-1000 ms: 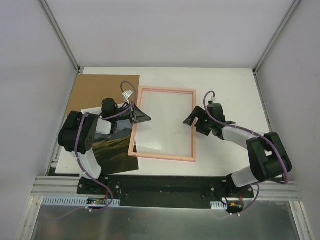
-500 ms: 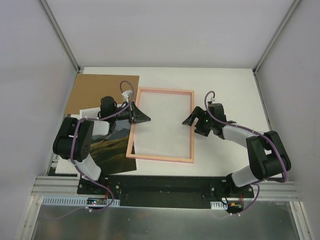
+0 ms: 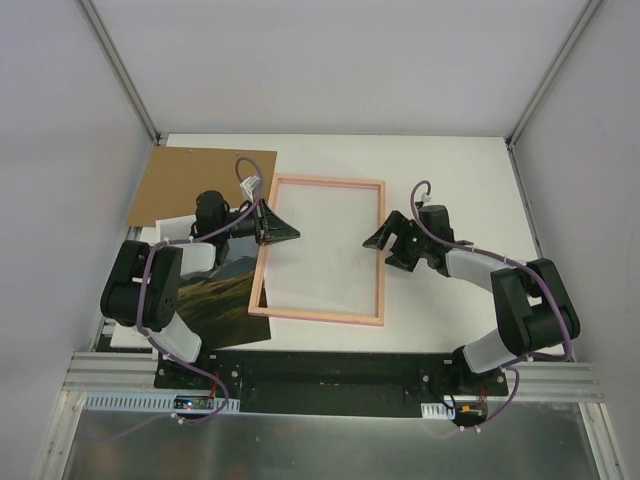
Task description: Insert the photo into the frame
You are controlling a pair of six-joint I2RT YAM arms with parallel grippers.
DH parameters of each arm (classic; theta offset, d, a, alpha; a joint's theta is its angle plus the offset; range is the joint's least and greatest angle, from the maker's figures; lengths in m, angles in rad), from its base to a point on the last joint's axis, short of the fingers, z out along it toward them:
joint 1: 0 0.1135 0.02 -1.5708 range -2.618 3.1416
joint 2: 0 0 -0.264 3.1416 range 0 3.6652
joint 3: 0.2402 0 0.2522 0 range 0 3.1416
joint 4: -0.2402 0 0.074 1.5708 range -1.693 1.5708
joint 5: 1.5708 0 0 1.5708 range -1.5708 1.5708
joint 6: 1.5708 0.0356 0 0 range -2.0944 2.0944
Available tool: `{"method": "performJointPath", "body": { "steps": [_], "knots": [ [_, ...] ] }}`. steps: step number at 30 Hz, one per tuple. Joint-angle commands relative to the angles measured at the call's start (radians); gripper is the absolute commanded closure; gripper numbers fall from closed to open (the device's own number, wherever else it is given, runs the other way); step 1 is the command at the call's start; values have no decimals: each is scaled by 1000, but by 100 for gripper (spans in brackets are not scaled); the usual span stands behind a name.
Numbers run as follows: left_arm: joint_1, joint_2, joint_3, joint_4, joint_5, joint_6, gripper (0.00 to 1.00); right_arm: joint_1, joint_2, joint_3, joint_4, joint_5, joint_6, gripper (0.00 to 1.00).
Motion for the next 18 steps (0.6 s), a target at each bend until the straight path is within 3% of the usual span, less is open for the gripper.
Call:
{"method": "performJointPath", "body": {
  "steps": [1,18],
  "knots": [
    [24,-83,14,-38,42,49,100,-5,-5,41,62,-45,14,4],
    [35,-65,95,-196,97,212,100,-15,-19,44,68,-28,-9,4]
  ]
}}
